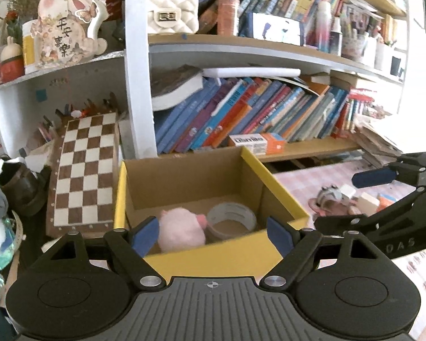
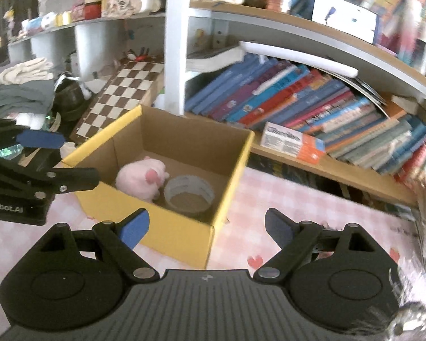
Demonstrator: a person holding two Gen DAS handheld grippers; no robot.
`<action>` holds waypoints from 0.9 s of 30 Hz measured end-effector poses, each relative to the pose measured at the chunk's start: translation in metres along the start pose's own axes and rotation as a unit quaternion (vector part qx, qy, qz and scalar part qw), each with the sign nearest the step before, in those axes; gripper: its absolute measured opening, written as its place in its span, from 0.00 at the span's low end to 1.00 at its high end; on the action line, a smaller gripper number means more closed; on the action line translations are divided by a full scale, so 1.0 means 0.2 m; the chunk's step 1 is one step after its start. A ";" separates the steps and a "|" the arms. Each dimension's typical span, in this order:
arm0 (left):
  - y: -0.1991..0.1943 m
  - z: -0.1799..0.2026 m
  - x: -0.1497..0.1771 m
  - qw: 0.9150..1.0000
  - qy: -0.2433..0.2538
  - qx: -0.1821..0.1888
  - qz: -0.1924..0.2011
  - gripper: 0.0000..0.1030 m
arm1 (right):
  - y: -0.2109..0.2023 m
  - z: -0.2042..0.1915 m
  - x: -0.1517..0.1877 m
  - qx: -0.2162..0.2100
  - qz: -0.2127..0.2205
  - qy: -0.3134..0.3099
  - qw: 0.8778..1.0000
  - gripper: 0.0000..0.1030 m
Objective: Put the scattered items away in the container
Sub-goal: 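Withdraw both tools from the yellow box back over the desk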
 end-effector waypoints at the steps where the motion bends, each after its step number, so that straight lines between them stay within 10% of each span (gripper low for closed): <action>1: -0.01 0.01 0.01 1.000 0.000 0.002 -0.002 0.83 | -0.02 0.01 0.02 0.005 0.000 0.005 1.000 0.86; 27: -0.12 0.33 0.37 0.995 0.003 0.079 -0.068 0.84 | -0.37 0.12 0.60 0.134 -0.053 0.127 0.981 0.92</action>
Point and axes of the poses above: each gripper's, at about its wrist camera, not at the fingertips, and y roughly the way its jaws point, z to its right, x to its underside, the point moved 10 cm from there along y, roughly the way its jaws point, and after that the axes turned 8 degrees about z, right-handed, at the moved point
